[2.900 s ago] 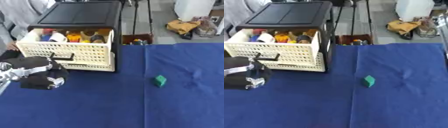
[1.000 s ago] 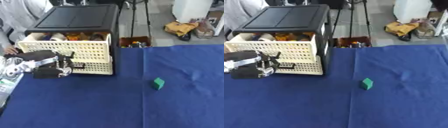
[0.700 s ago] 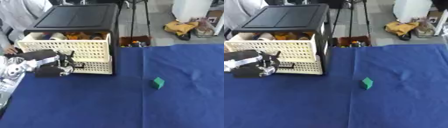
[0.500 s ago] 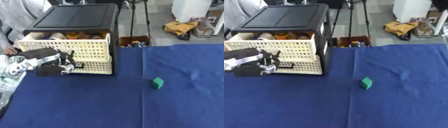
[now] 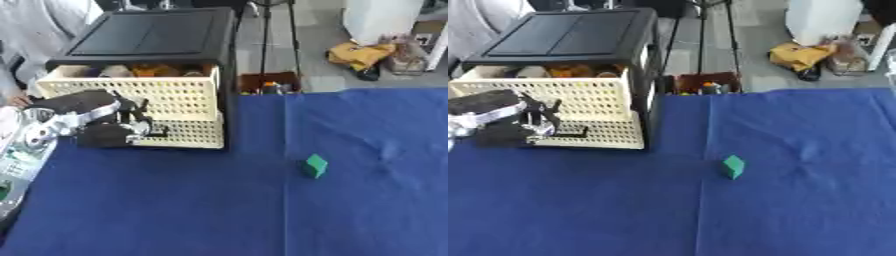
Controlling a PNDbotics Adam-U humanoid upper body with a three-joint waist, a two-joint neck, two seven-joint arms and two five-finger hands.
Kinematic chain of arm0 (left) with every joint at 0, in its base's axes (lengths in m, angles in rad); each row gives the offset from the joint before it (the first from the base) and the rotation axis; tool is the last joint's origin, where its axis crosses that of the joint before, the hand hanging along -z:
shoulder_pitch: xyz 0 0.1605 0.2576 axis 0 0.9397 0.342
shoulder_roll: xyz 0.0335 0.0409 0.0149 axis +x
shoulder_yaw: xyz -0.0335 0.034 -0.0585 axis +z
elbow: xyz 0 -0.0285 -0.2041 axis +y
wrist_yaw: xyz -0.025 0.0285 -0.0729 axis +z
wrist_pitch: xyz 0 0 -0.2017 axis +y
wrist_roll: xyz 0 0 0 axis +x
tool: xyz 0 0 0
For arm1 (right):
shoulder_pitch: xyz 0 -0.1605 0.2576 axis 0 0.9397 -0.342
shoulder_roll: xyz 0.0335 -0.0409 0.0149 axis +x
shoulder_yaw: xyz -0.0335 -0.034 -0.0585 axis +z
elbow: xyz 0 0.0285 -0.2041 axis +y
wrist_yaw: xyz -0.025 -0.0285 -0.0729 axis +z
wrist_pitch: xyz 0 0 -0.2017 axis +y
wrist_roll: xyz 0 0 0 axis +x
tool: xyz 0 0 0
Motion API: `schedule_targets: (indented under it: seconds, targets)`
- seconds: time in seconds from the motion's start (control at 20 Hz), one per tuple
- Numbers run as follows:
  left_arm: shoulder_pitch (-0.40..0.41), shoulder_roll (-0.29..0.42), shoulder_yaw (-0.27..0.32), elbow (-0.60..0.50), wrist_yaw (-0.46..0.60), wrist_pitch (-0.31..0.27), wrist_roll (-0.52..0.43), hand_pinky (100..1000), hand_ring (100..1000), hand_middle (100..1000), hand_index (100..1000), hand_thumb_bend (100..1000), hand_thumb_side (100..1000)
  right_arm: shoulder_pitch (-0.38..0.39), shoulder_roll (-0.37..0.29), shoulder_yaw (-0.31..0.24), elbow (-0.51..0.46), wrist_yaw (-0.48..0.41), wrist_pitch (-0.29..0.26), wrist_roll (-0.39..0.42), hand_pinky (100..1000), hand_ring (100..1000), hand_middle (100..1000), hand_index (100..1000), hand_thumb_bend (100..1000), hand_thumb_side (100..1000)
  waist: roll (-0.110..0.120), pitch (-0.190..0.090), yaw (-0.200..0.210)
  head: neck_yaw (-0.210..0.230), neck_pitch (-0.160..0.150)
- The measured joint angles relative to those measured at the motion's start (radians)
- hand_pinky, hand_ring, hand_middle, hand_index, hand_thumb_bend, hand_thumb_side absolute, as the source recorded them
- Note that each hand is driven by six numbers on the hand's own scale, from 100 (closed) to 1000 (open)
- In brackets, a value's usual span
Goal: Pick up objects from table and place into drawer.
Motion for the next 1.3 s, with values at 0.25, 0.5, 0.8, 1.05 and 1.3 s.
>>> schedule_targets:
  seconds: [0.25,0.5,0.8,1.05,1.3]
  targets:
    - [-0.011,-0.008,0.005,0.023,-0.013,0.008,0.018,399,562,607,972,100,1000,0.002,0.0,0.0,0.0,0.0,0.0,0.001,307,548,520,796,100,949,0.002,0.0,-0.004,0.001,-0.001]
    - [-0.023,-0.014,0.009,0.047,-0.017,0.011,0.034,404,586,633,983,100,1000,0.008,0.0,-0.001,0.0,-0.001,-0.001,0.002,307,548,520,796,100,949,0.003,0.0,-0.009,0.003,-0.001]
    - [-0.042,-0.028,0.01,0.092,-0.013,0.013,0.049,405,585,631,997,100,1000,0.008,0.005,-0.003,0.0,-0.003,0.0,0.005,308,548,519,795,100,952,0.006,0.0,-0.016,0.006,-0.001]
    - [-0.045,-0.037,0.01,0.117,-0.015,0.012,0.058,400,581,628,1000,100,1000,0.008,0.007,-0.006,0.0,-0.004,0.002,0.007,309,548,517,793,100,953,0.007,0.0,-0.019,0.007,-0.001]
    - [-0.05,-0.044,0.01,0.132,-0.017,0.012,0.065,408,589,644,1000,100,1000,0.009,0.008,-0.006,0.0,-0.006,0.002,0.008,309,548,517,794,100,954,0.009,0.0,-0.019,0.008,-0.001]
